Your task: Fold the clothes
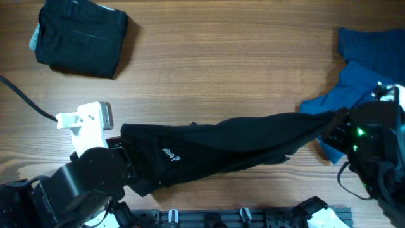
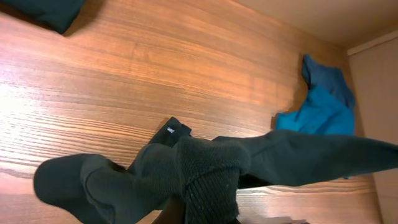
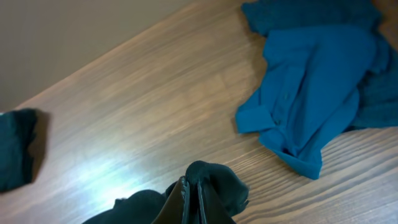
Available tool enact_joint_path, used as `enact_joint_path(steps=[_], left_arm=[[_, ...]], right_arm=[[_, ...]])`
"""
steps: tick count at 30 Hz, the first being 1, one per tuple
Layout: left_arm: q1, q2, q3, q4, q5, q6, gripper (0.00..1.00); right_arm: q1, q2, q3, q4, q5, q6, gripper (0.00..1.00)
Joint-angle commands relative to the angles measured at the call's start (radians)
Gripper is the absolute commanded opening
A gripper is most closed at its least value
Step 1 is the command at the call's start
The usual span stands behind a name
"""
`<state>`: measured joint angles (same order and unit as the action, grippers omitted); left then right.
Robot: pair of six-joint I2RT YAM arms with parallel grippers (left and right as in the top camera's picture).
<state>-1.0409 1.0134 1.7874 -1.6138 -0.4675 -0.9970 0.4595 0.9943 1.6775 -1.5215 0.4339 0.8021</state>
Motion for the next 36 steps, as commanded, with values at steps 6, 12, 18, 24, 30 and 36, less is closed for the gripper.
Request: enact_joint_path(steps=[6,12,18,24,30,36], left_arm=[[-0.004,0.027,0.209,0.007,-0.025,0.076,0.04],[-0.004,0.029,0.319,0.007,-0.048,0.109,0.04],[-0.003,0.029,0.367,0.021,-0.07,0.127,0.04],[-0.003,0.061,0.367,0.063,-0.186,0.128,0.04],[-0.003,0.107,0.367,0.227,-0.286,0.275,0.04],[-0.003,0.156,0.367,0.263,-0.311,0.313,0.04]], right_arm=[[-0.003,-0.006,0.064,-0.048,-0.056,-0.066,0.04],[-0.003,-0.006,0.064,-0.086,0.051,0.031,0.04],[-0.003,0.001,0.064,-0.052,0.079,0.039,0.04],[-0.003,0.012,0.064,0.038,0.084,0.034,0.05],[-0.003,0.029,0.068,0.169,0.101,-0.004,0.05],[-0.004,0.058,0.093,0.166,0.107,-0.078,0.07]])
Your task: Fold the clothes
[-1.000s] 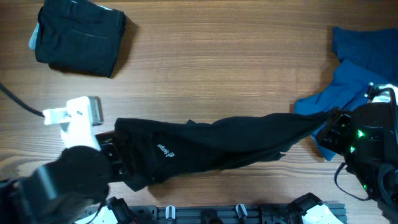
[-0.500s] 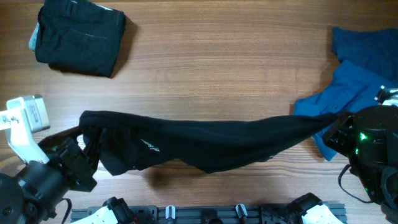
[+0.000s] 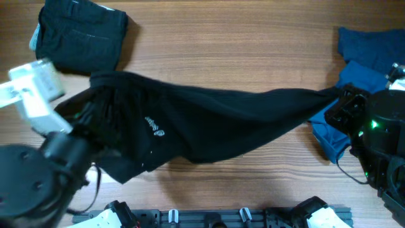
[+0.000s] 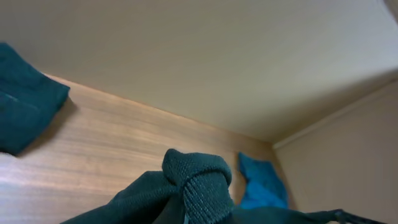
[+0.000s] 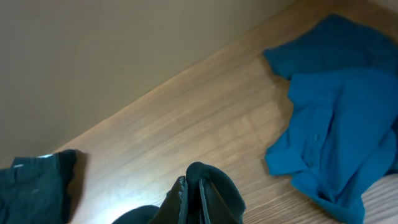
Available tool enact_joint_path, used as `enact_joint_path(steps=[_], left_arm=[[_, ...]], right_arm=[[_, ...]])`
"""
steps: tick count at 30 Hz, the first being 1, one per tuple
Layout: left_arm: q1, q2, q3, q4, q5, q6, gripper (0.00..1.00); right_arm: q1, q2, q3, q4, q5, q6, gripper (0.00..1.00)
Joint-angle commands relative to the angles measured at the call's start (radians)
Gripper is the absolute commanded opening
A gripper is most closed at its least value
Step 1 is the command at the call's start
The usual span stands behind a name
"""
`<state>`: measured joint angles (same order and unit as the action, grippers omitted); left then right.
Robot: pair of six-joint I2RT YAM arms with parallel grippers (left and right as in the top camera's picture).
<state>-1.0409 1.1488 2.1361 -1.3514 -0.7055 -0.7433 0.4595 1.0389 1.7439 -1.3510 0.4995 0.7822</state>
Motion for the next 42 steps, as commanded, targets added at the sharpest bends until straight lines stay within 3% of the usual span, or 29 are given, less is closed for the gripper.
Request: enact_joint_path(steps=[1,10,16,22,25,33,42], left_arm=[[-0.003,0.028,0.019,-0.007,-0.085,0.06,0.04],[-0.003,0.048,0.019,-0.054,-0.103,0.055,0.04],[-0.004,0.051,0.018,-0.124,-0.084,0.021,0.04],[-0.004,0.069,0.018,-0.175,-0.053,0.003,0.04],[-0.003,0.076,0.018,-0.216,-0.051,-0.029,0.04],[-0.003,0.076,0.018,-0.291,-0.051,-0.104,0.04],[-0.003,0.076,0.018,-0.333,-0.051,-0.13,0.04]], right_arm=[[-0.003,0.022,0.026,-0.019,0.055,-0.056,0.07],[-0.003,0.032,0.026,-0.053,0.069,-0.042,0.08],[-0.003,0.062,0.026,-0.102,0.049,-0.047,0.24],[-0.003,0.162,0.014,-0.109,-0.092,-0.053,0.4],[-0.003,0.253,0.014,-0.082,-0.214,-0.128,0.46],[-0.003,0.539,0.014,0.069,-0.653,-0.472,0.75],[0.02,0.81,0.014,0.073,-0.898,-0.581,0.75]])
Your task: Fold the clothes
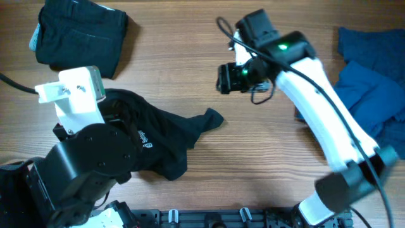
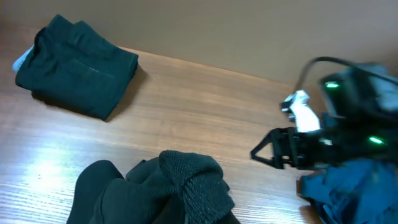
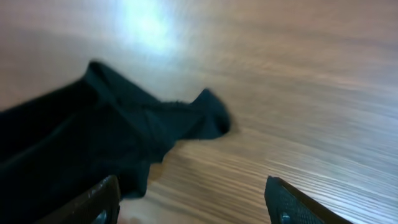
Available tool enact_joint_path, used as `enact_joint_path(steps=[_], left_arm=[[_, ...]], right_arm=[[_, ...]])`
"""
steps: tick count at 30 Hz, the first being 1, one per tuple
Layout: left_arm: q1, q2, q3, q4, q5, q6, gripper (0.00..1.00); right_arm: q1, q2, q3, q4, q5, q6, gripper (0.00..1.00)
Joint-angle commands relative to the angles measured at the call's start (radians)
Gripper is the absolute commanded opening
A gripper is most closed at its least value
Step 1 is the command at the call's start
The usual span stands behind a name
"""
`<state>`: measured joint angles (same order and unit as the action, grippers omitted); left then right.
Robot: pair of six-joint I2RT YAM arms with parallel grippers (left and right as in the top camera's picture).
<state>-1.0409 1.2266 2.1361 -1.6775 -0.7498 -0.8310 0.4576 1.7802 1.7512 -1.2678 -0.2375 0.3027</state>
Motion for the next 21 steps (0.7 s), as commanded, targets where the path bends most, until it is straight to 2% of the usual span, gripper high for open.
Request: enact_joint_path(steps=[1,16,21], left_arm=[[-0.004,-0.002,0.018,-0.006,-0.002,-0.041,0.04],[-0.003,-0.002,0.018,-0.006,0.009,-0.042,0.05],[-0.003,-0.002,0.018,-0.006,0.013,-0.041,0.06]], right_arm=[[0.031,0.097,0.007,-0.016,-0.181,-0.119,0.75],[0.145,0.27,0.007,0.029,-0.226,-0.144,0.74],[0.165,0.309,0.006,0.037,-0.216,-0.147,0.67]])
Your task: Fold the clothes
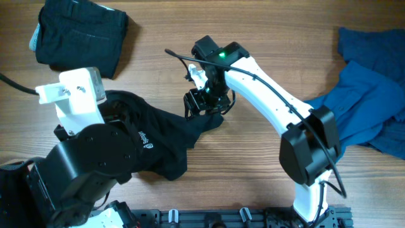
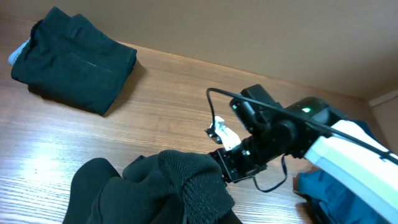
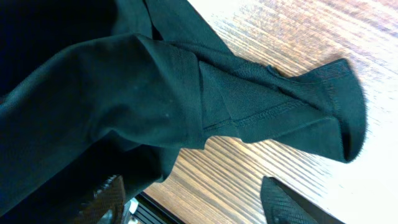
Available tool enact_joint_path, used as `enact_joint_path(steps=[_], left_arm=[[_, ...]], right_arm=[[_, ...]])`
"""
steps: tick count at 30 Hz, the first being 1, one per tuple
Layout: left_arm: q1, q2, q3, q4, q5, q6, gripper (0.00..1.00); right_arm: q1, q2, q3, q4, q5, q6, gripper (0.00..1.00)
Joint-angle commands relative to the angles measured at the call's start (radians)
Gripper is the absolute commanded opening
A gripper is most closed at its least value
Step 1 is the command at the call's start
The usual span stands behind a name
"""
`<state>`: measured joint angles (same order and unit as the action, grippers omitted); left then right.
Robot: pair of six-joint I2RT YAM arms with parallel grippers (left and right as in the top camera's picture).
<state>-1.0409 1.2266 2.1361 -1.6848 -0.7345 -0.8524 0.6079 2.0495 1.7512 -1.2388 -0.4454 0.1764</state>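
Note:
A black garment (image 1: 158, 136) lies crumpled at the lower left of the table, one narrow end reaching right. My left gripper (image 2: 202, 210) is shut on its ribbed hem (image 2: 193, 183); in the overhead view the arm hides the jaws. My right gripper (image 1: 205, 104) hovers low over that narrow end (image 3: 298, 118), open, with its fingers (image 3: 106, 199) spread wide either side and only bare wood and cloth beneath. A blue shirt (image 1: 367, 95) lies loose at the right edge.
A folded black garment (image 1: 79, 35) sits at the top left corner, also in the left wrist view (image 2: 74, 62). The right arm (image 1: 272, 95) stretches diagonally across the middle of the wooden table (image 1: 266, 190). A black rail (image 1: 253, 218) runs along the front edge.
My right gripper, still open, has moved from above bare wood right of the garment's tip down and left onto that tip. The left gripper and the garment's bulk have not moved.
Both grippers first held the black garment stretched between them near the front edge, then stretched higher across the table. Later the right had let go and hung open mid-table, the garment bunched at the left. Now the open right gripper is at the garment's free end.

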Motion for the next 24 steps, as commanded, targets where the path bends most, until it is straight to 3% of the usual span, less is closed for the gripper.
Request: enact_joint_path(steps=[1,12,24], left_arm=[[-0.004,-0.002,0.018,0.001,-0.002,-0.02,0.06],[-0.004,-0.002,0.018,0.001,0.005,-0.02,0.06],[-0.004,-0.003,0.018,0.001,0.012,-0.02,0.06]], right_arm=[[0.025,0.051,0.005,0.008,0.009,-0.021,0.66],[0.119,0.119,0.0,0.064,0.011,-0.003,0.66],[0.122,0.139,-0.059,0.151,0.011,0.058,0.66]])
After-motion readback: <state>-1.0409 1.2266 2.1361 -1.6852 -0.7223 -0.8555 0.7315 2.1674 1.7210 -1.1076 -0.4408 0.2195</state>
